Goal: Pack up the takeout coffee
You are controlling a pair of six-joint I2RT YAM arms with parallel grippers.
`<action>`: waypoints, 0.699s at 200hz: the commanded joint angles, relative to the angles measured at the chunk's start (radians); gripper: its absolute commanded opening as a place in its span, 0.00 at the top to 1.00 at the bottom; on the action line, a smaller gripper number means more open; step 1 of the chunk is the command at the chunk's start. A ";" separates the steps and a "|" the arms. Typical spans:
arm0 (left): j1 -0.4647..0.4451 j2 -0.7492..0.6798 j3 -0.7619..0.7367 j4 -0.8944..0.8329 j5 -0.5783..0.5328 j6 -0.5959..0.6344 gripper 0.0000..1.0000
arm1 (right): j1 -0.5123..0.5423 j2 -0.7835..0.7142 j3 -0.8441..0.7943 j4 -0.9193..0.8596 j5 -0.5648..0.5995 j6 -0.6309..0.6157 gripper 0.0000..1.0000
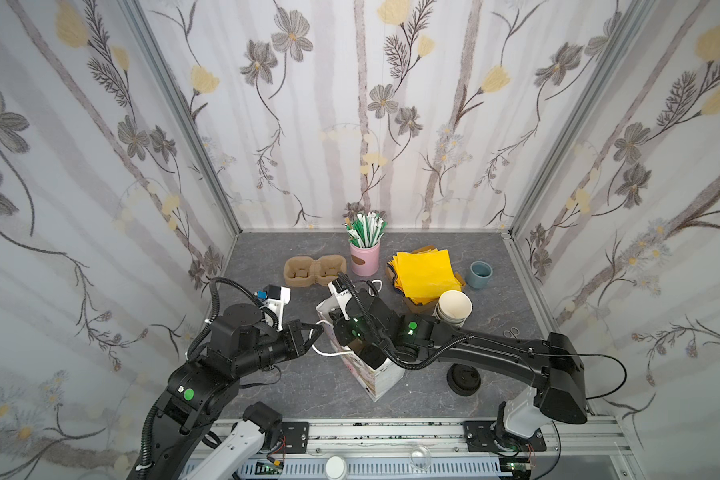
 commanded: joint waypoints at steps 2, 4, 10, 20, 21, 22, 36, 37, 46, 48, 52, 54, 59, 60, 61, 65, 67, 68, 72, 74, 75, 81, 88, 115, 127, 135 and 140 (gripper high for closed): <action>0.000 -0.003 -0.003 0.005 -0.013 -0.001 1.00 | 0.000 0.016 -0.006 0.011 -0.017 0.017 0.86; 0.000 -0.003 -0.004 0.004 -0.013 -0.001 1.00 | 0.000 0.016 -0.006 0.011 -0.017 0.017 0.85; 0.000 -0.003 -0.004 0.005 -0.015 -0.001 1.00 | -0.001 0.015 -0.006 0.012 -0.017 0.019 0.82; 0.000 -0.002 -0.003 0.004 -0.016 -0.001 1.00 | -0.001 0.012 -0.001 0.012 -0.012 0.020 0.76; 0.000 -0.001 -0.003 0.004 -0.016 -0.001 1.00 | 0.000 0.011 -0.001 0.012 -0.011 0.020 0.75; 0.000 -0.001 -0.003 0.003 -0.016 -0.001 1.00 | 0.000 0.010 0.000 0.012 -0.011 0.020 0.74; 0.001 -0.001 -0.003 0.003 -0.016 0.000 1.00 | -0.001 0.000 0.011 0.008 -0.007 0.020 0.65; 0.001 -0.001 -0.004 0.003 -0.017 0.000 1.00 | 0.000 -0.002 0.012 0.008 -0.007 0.020 0.64; 0.000 -0.001 -0.003 0.003 -0.017 0.001 1.00 | -0.001 -0.013 0.022 0.003 -0.001 0.020 0.59; 0.000 -0.001 -0.003 0.003 -0.018 0.001 1.00 | -0.001 -0.015 0.024 0.003 -0.001 0.020 0.58; 0.000 -0.001 -0.004 0.001 -0.019 0.002 1.00 | 0.000 -0.020 0.029 -0.001 0.001 0.020 0.55; 0.001 -0.001 -0.003 0.001 -0.019 0.002 1.00 | -0.001 -0.024 0.031 -0.001 0.003 0.020 0.55; 0.000 -0.001 -0.003 0.001 -0.021 0.002 1.00 | -0.001 -0.032 0.035 -0.004 0.006 0.019 0.52; 0.000 -0.001 -0.003 0.001 -0.020 0.002 1.00 | -0.001 -0.034 0.037 -0.006 0.006 0.019 0.52; 0.000 -0.001 -0.003 0.001 -0.021 0.002 1.00 | -0.001 -0.037 0.037 -0.006 0.007 0.019 0.51; 0.000 -0.001 -0.003 0.001 -0.022 0.002 1.00 | -0.001 -0.043 0.039 -0.008 0.009 0.018 0.50; 0.001 -0.002 -0.003 0.001 -0.022 0.001 1.00 | -0.001 -0.048 0.042 -0.007 0.010 0.017 0.49; 0.001 -0.002 -0.003 0.001 -0.023 0.001 1.00 | -0.001 -0.050 0.042 -0.008 0.010 0.017 0.48; 0.001 -0.001 -0.003 0.001 -0.025 0.003 1.00 | -0.001 -0.059 0.044 -0.008 0.010 0.015 0.47; 0.001 -0.001 -0.004 -0.001 -0.028 0.003 1.00 | -0.001 -0.064 0.044 -0.008 0.010 0.014 0.46; 0.001 -0.001 -0.004 0.000 -0.028 0.003 1.00 | -0.001 -0.065 0.044 -0.007 0.010 0.014 0.45; 0.001 -0.001 -0.005 0.000 -0.031 0.003 1.00 | 0.000 -0.081 0.047 -0.008 0.008 0.010 0.43; 0.001 -0.002 -0.006 0.000 -0.037 0.003 1.00 | -0.001 -0.100 0.047 -0.004 0.004 0.005 0.40; 0.000 -0.001 -0.014 0.000 -0.051 0.007 1.00 | -0.001 -0.168 0.043 0.015 -0.050 -0.038 0.33; 0.001 -0.001 -0.015 0.000 -0.053 0.008 1.00 | -0.001 -0.192 0.046 0.023 -0.069 -0.055 0.32; 0.000 -0.003 -0.017 0.000 -0.056 0.007 1.00 | -0.001 -0.233 0.049 0.027 -0.075 -0.062 0.32; 0.000 -0.003 -0.017 0.000 -0.058 0.008 1.00 | -0.001 -0.246 0.053 0.027 -0.080 -0.066 0.31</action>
